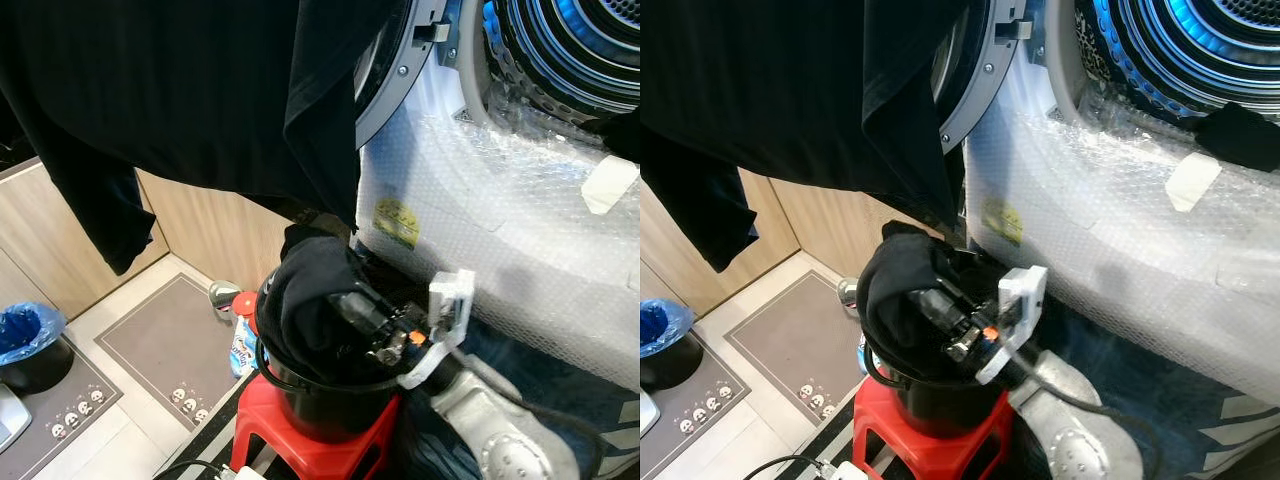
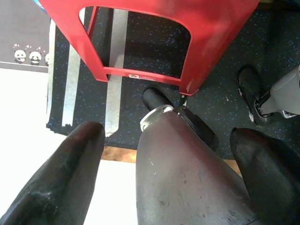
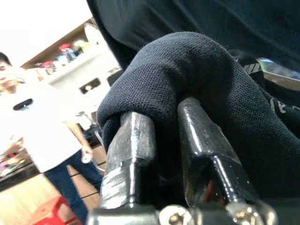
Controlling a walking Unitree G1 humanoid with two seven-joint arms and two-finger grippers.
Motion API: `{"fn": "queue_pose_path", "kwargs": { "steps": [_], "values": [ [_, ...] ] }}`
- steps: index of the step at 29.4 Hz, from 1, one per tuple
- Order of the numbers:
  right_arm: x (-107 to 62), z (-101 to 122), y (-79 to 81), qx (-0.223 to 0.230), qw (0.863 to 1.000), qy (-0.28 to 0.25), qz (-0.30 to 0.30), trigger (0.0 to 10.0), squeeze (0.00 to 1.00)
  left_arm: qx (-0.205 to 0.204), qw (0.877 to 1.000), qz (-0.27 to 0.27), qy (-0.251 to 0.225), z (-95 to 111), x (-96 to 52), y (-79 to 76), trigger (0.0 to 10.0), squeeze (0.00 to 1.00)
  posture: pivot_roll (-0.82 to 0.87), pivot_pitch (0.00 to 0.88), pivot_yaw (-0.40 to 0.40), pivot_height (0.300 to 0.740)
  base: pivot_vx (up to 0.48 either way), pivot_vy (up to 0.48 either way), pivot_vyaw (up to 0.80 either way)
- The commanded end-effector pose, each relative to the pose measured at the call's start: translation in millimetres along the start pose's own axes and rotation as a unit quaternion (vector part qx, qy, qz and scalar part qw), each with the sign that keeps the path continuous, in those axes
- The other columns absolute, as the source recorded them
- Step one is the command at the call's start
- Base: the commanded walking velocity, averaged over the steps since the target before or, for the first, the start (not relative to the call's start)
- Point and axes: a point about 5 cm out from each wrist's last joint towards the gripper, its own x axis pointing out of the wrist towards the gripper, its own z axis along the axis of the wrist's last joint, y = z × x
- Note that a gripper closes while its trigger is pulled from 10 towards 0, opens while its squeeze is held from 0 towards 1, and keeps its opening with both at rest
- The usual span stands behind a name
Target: Clothes washing
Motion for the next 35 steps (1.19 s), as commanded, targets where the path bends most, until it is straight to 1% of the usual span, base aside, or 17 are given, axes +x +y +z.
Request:
{"fn": "queue_pose_path", "kwargs": {
  "steps": [1,3,4,6,11,12,13,15,16,18,21,23,24,26,30,32,35],
  "values": [
    [0.3,17.5,11.0,-0.012,0.998,-0.024,0.051,10.0,0.00,-0.003,0.999,-0.023,0.049,-23.6,-3.5,-13.1,10.0,0.00,-0.12,0.110,0.048,0.740,0.000,0.000,0.00],
    [-7.6,27.8,10.0,-0.008,0.997,-0.026,0.069,10.0,0.00,-0.002,0.998,-0.024,0.050,-23.5,-3.4,-13.3,10.0,0.00,-0.12,0.109,0.050,0.740,0.000,0.000,0.00],
    [-14.4,37.9,8.3,-0.008,0.996,-0.032,0.081,10.0,0.00,-0.001,0.998,-0.024,0.050,-23.4,-3.4,-13.5,10.0,0.00,-0.12,0.108,0.049,0.740,0.000,0.000,0.00],
    [-16.6,41.0,7.4,-0.010,0.996,-0.034,0.083,10.0,0.00,-0.001,0.998,-0.024,0.050,-23.4,-3.4,-13.6,10.0,0.00,-0.12,0.108,0.050,0.740,0.000,0.000,0.00],
    [-31.9,60.1,-1.1,-0.026,0.996,-0.044,0.079,10.0,0.00,0.000,0.998,-0.025,0.050,-23.3,-3.3,-14.0,10.0,0.00,-0.13,0.103,0.051,0.740,0.000,0.000,0.00],
    [-38.7,71.3,-3.7,-0.031,0.995,-0.056,0.078,10.0,0.00,0.001,0.998,-0.026,0.050,-23.2,-3.3,-14.4,10.0,0.00,-0.13,0.099,0.051,0.740,0.000,0.000,0.00],
    [-40.7,75.0,-4.1,-0.033,0.994,-0.061,0.079,10.0,0.00,0.001,0.998,-0.026,0.050,-23.2,-3.3,-14.5,10.0,0.00,-0.13,0.099,0.051,0.740,0.000,0.000,0.00],
    [-48.1,91.9,-8.4,-0.047,0.993,-0.082,0.068,10.0,0.00,0.002,0.998,-0.027,0.050,-23.0,-3.2,-14.7,10.0,0.00,-0.13,0.093,0.052,0.740,0.000,0.000,0.00],
    [-48.1,91.9,-8.4,-0.047,0.993,-0.082,0.068,10.0,0.00,0.002,0.998,-0.027,0.050,-23.0,-3.2,-14.7,10.0,0.00,-0.13,0.093,0.052,0.740,0.000,0.000,0.00],
    [-57.2,114.2,-13.0,-0.064,0.990,-0.112,0.062,10.0,0.00,0.004,0.998,-0.028,0.050,-22.5,-3.1,-14.9,10.0,0.00,-0.14,0.087,0.054,0.740,0.000,0.000,0.00],
    [-62.2,131.3,-15.3,-0.088,0.987,-0.125,0.059,10.0,0.00,0.006,0.998,-0.029,0.049,-22.1,-2.9,-15.0,10.0,0.00,-0.14,0.082,0.053,0.740,0.000,0.000,0.00],
    [-65.2,141.5,-16.5,-0.094,0.985,-0.133,0.060,10.0,0.00,0.007,0.998,-0.030,0.049,-21.9,-2.9,-15.2,10.0,0.00,-0.14,0.082,0.053,0.740,0.000,0.000,0.00],
    [-67.6,152.4,-17.7,-0.102,0.983,-0.143,0.062,10.0,0.00,0.008,0.998,-0.030,0.049,-21.7,-2.8,-15.4,10.0,0.00,-0.14,0.078,0.052,0.740,0.000,0.000,0.00],
    [-69.1,160.3,-18.3,-0.108,0.981,-0.151,0.063,10.0,0.00,0.008,0.998,-0.031,0.049,-21.6,-2.8,-15.6,10.0,0.00,-0.14,0.077,0.051,0.740,0.000,0.000,0.00],
    [-70.4,184.3,-22.0,-0.115,0.976,-0.178,0.059,10.0,0.00,0.007,0.998,-0.031,0.049,-21.5,-2.7,-16.0,10.0,0.00,-0.14,0.072,0.048,0.740,0.000,0.000,0.00],
    [-69.9,189.0,-24.0,-0.117,0.975,-0.183,0.051,10.0,0.00,0.007,0.998,-0.031,0.049,-21.5,-2.7,-15.9,10.0,0.00,-0.15,0.072,0.047,0.740,0.000,0.000,0.00],
    [-66.7,215.4,-29.2,-0.128,0.969,-0.207,0.036,10.0,0.00,0.006,0.998,-0.032,0.050,-22.0,-2.8,-16.5,10.0,0.00,-0.15,0.072,0.047,0.740,0.000,0.000,0.00]
  ]
}}
